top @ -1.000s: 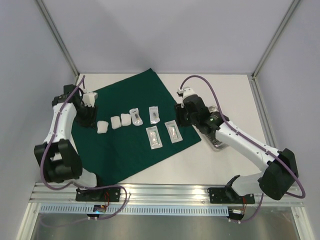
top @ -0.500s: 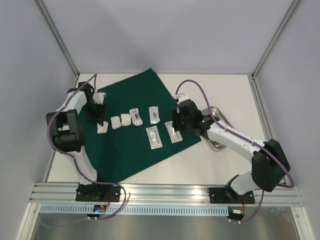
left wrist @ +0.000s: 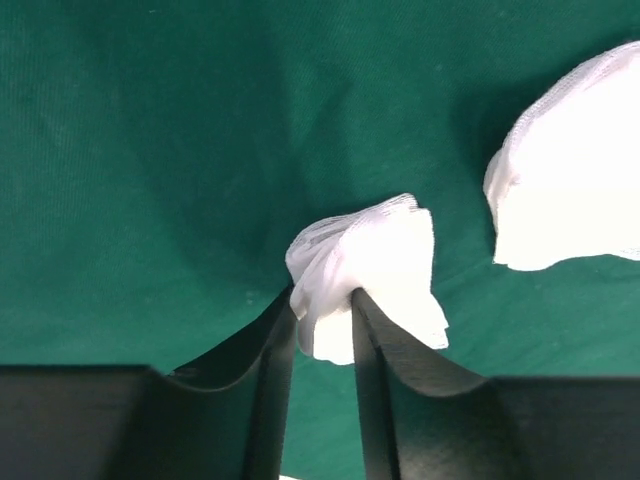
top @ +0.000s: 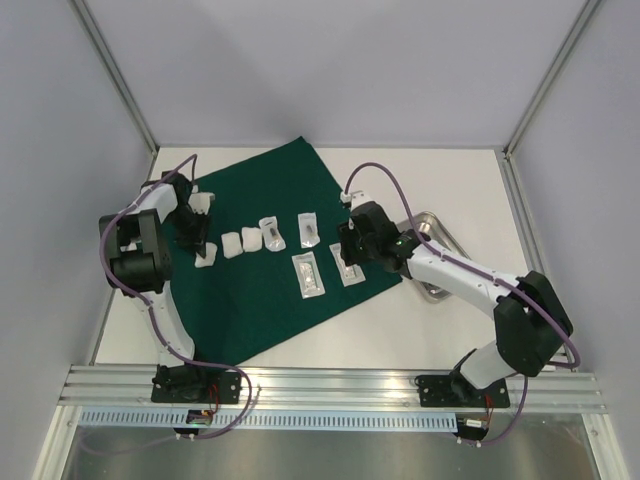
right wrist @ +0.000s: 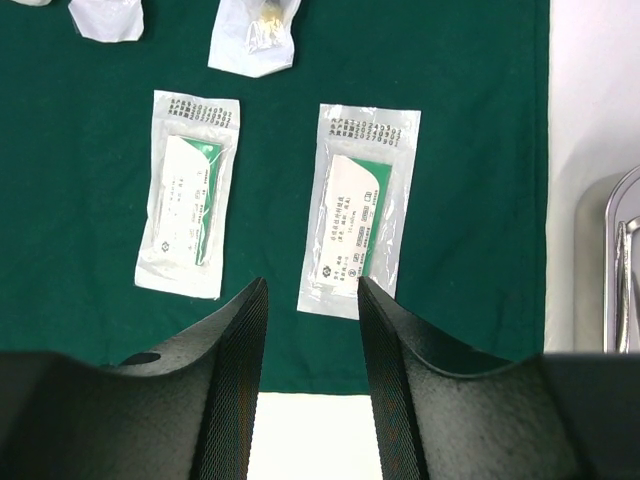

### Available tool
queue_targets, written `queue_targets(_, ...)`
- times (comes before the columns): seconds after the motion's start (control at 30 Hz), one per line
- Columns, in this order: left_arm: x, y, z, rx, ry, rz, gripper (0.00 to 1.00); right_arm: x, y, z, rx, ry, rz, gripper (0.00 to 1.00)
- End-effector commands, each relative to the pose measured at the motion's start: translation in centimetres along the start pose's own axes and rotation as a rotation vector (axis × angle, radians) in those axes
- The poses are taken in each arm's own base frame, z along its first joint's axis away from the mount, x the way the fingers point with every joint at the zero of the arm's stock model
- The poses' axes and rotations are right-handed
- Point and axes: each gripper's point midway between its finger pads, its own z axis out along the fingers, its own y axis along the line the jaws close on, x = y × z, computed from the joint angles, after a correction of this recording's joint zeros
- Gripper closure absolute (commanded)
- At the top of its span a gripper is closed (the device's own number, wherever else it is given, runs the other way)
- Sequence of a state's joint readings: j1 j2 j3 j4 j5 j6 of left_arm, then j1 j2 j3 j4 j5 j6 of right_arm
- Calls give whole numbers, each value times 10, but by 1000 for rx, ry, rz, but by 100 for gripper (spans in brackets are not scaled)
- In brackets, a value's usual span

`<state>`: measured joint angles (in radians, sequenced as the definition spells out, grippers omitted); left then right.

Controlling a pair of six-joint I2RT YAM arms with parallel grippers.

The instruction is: Prepare the surgical pack

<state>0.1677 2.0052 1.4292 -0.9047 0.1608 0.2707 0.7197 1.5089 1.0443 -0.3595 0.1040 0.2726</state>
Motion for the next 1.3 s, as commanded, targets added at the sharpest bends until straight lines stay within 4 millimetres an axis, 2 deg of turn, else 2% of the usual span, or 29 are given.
queue_targets(0.0,-4,-8,7,43,-5,6,68,-11,3,2,7,-37,0,56)
queue_targets(0.13,1,-10,11,50,7,14,83,-9,3,4,15,-24,0,56)
queue_targets(0.27,-5,-11,-10,27,-54,26,100,-11,4,2,16,-21,-5,56)
queue_targets(0.37,-8,-12,-33,0,-110,40,100,-12,6,1,17,-24,-10,56)
queue_targets(0.47,-7,-22,-54,8,-164,57,100,-13,7,0,17,-24,-10,56)
queue_targets(0.6,-9,-49,-74,57,-226,79,100,-14,9,1,15,-25,-10,56)
queue_targets(0.63,-12,-61,-80,90,-251,91,100,-15,11,1,11,-24,-12,56)
queue_targets(0.7,-21,-73,-83,131,-279,78,100,-15,13,1,6,-25,-14,56)
queue_targets(0.73,-25,-83,-83,160,-283,90,100,-16,16,1,3,-24,-17,56)
queue_targets(0.8,-33,-88,-75,172,-266,92,100,-16,18,0,3,-23,-23,56)
queue_targets(0.93,-38,-81,-53,141,-222,56,100,-15,20,0,8,-17,-33,56)
queue_targets(1.27,-64,-74,-40,126,-262,22,100,-12,23,-2,8,-12,-40,56)
